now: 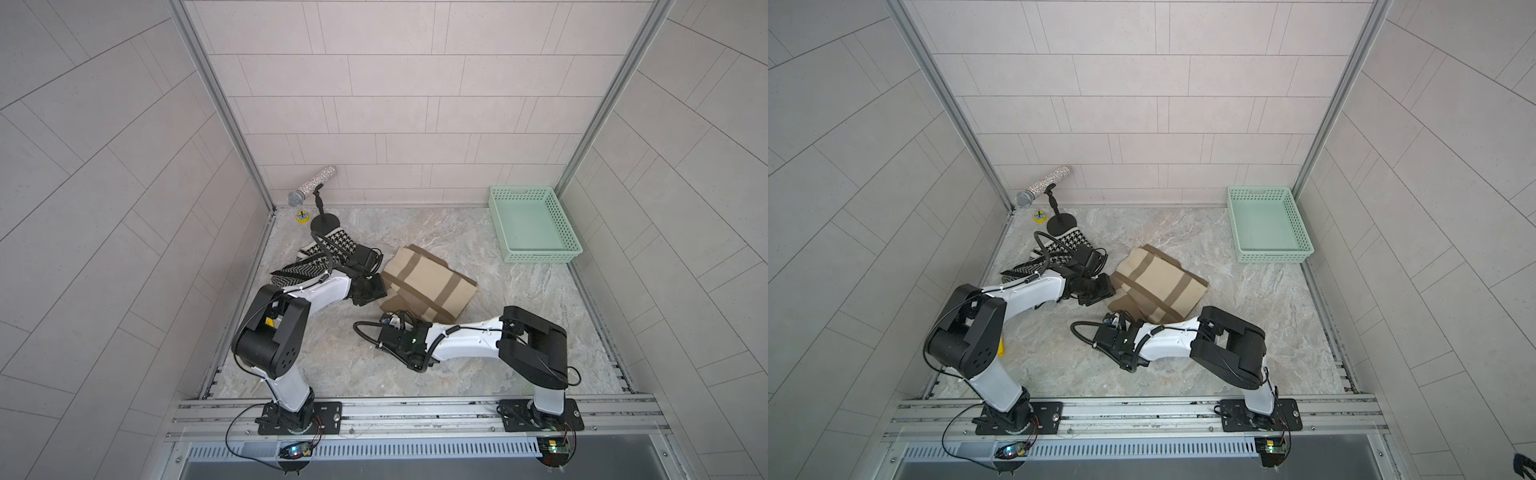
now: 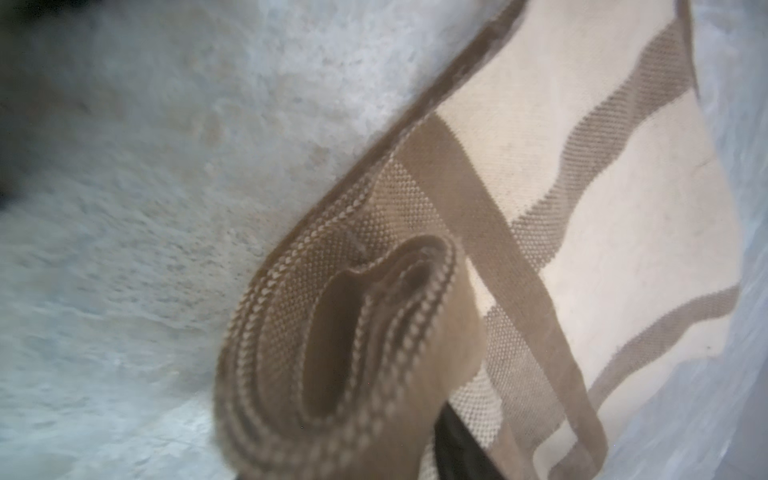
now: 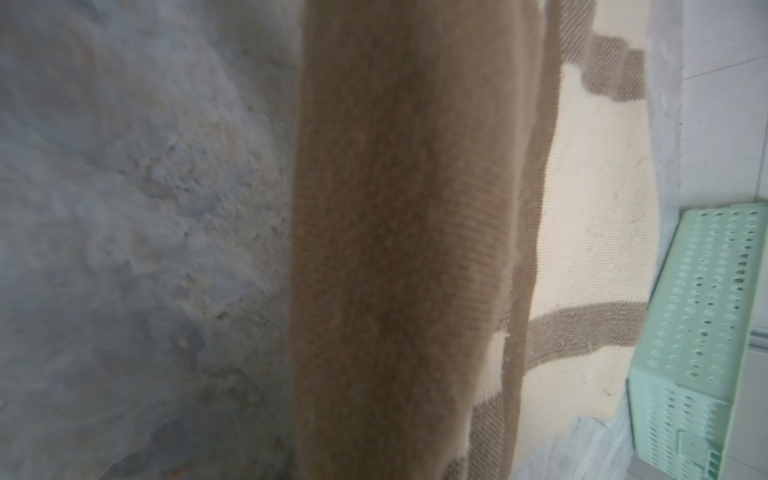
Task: Roll up the scarf and place it into the basket
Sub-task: Roll the scarf at the center of the board.
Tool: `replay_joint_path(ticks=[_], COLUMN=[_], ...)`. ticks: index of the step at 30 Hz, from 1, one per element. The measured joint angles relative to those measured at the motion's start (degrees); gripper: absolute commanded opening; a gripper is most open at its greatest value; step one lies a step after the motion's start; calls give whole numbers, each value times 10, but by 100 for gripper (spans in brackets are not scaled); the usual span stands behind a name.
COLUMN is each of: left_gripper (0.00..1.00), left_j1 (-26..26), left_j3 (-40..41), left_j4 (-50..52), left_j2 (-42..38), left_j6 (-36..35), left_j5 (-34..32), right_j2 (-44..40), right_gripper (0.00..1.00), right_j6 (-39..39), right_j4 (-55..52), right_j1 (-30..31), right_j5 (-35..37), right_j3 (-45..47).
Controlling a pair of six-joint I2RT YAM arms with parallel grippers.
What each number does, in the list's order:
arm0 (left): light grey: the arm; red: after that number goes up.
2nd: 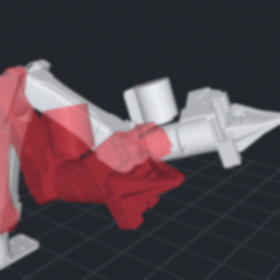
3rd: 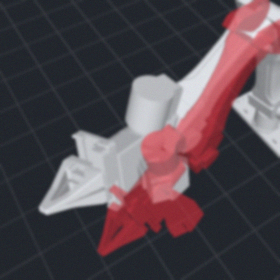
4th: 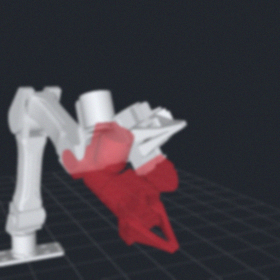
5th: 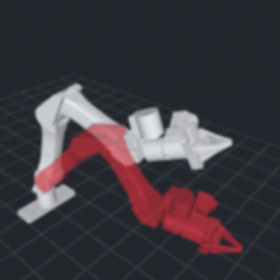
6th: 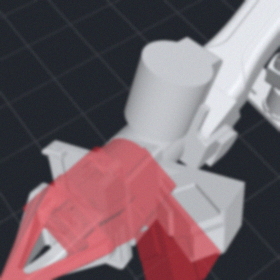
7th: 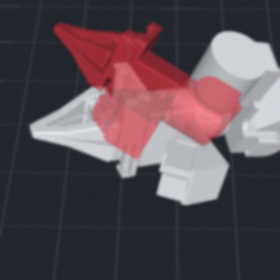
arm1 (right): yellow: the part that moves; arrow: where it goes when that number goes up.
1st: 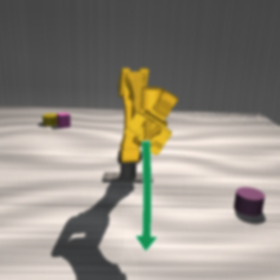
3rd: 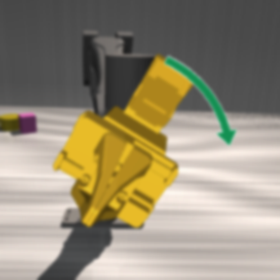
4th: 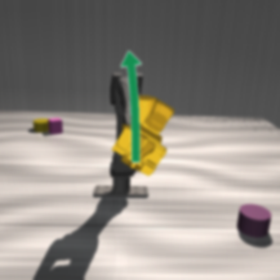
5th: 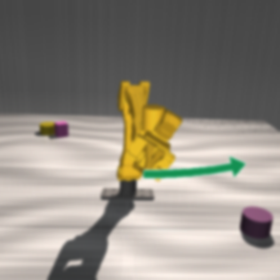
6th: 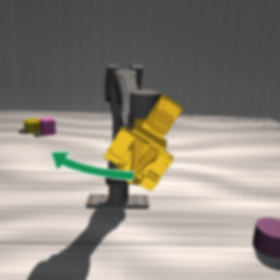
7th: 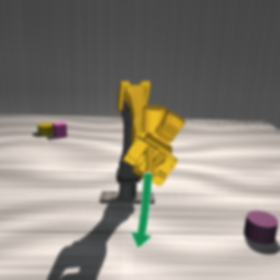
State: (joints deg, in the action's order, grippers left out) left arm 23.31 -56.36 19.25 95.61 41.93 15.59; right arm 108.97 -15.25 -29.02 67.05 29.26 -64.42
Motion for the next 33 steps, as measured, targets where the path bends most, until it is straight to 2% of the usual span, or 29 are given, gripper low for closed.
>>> replay_joint_path(ticks=[1, 3, 6, 9, 12, 14, 18, 20, 25, 28, 33], left_gripper=[82, 86, 87, 86, 82, 73, 59, 54, 47, 34, 30], left_j1=[-5, -15, -26, -32, -32, -32, -21, -7, 30, 43, 46], left_j3=[0, 0, 1, 7, 41, 88, 180, 207, 207, 201, 187], left_j4=[7, 20, 40, 48, 31, -3, -104, -152, -252, -301, -355], left_j2=[-12, -45, -113, -183, -250, -292, -329, -323, -249, -186, -94], left_j6=[-2, -9, -23, -44, -69, -85, -102, -106, -120, -124, -117], left_j5=[1, -2, -18, -41, -47, -31, 16, 38, 78, 93, 114], right_j2=[-8, -29, -74, -110, -123, -119, -94, -74, -41, -35, -35], right_gripper=[0, 0, 0, 0, 0, 0, 0, 0, 0, 0, 0], right_j6=[-4, -17, -40, -63, -83, -93, -101, -103, -103, -103, -103], right_j4=[-1, -1, 4, 14, 32, 43, 54, 59, 66, 67, 68], right_j1=[-5, -19, -54, -113, -191, -240, -307, -328, -361, -372, -382], right_j5=[-22, -80, -197, -324, -450, -529, -649, -698, -778, -802, -819], right_j3=[0, 4, 19, 37, 51, 58, 58, 58, 58, 58, 58])
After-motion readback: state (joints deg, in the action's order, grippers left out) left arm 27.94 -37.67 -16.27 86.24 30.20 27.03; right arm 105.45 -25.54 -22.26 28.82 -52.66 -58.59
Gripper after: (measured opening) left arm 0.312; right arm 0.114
